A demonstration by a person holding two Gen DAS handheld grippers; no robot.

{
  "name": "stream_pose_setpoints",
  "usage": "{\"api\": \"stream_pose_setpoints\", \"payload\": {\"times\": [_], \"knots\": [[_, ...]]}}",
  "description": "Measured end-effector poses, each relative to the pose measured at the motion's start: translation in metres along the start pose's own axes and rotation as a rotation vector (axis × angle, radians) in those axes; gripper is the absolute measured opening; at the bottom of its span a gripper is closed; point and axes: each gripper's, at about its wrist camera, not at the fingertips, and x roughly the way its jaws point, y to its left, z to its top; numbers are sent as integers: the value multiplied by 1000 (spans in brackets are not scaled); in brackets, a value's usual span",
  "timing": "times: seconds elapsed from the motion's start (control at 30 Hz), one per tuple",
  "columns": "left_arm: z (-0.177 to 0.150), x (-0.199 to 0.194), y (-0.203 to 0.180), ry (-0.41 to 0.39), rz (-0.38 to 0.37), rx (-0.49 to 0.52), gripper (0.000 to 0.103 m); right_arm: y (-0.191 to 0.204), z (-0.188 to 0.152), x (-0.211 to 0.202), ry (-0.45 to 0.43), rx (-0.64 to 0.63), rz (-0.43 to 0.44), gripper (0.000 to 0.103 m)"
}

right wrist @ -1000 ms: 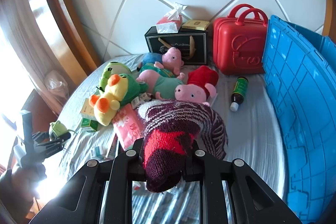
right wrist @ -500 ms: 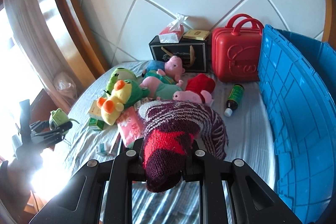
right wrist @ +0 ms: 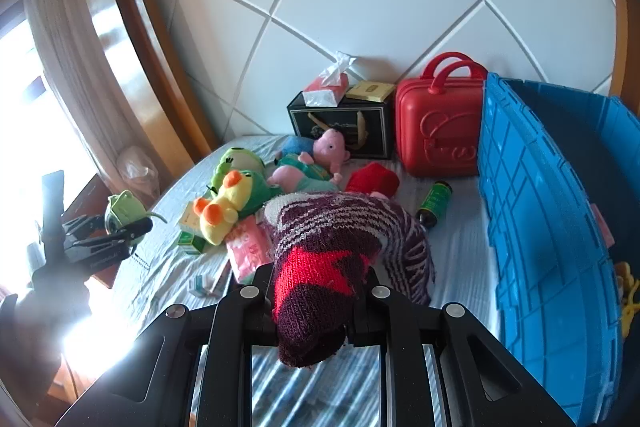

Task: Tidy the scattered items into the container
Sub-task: 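Carry the green plush and purple hat with both grippers over the blue bin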

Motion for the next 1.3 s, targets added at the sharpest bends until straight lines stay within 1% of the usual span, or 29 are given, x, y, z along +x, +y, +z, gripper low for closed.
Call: {"api": "stream_pose_setpoints", "payload": {"times": [0.27,0.53,0.97,1.3], "knots": [[17,-14,-54,-32,-22,55,60,-24,6,-38,-54,-32,-6,20],[37,-25,-113,-66,-65,109,60,-59,13,-69,-85,-17,-14,20],[75,-37,-218,-123,-153,211,60,-121,23,-123,-144,23,-56,20],[103,-44,-308,-164,-246,306,60,-167,21,-165,-192,64,-107,20]]}}
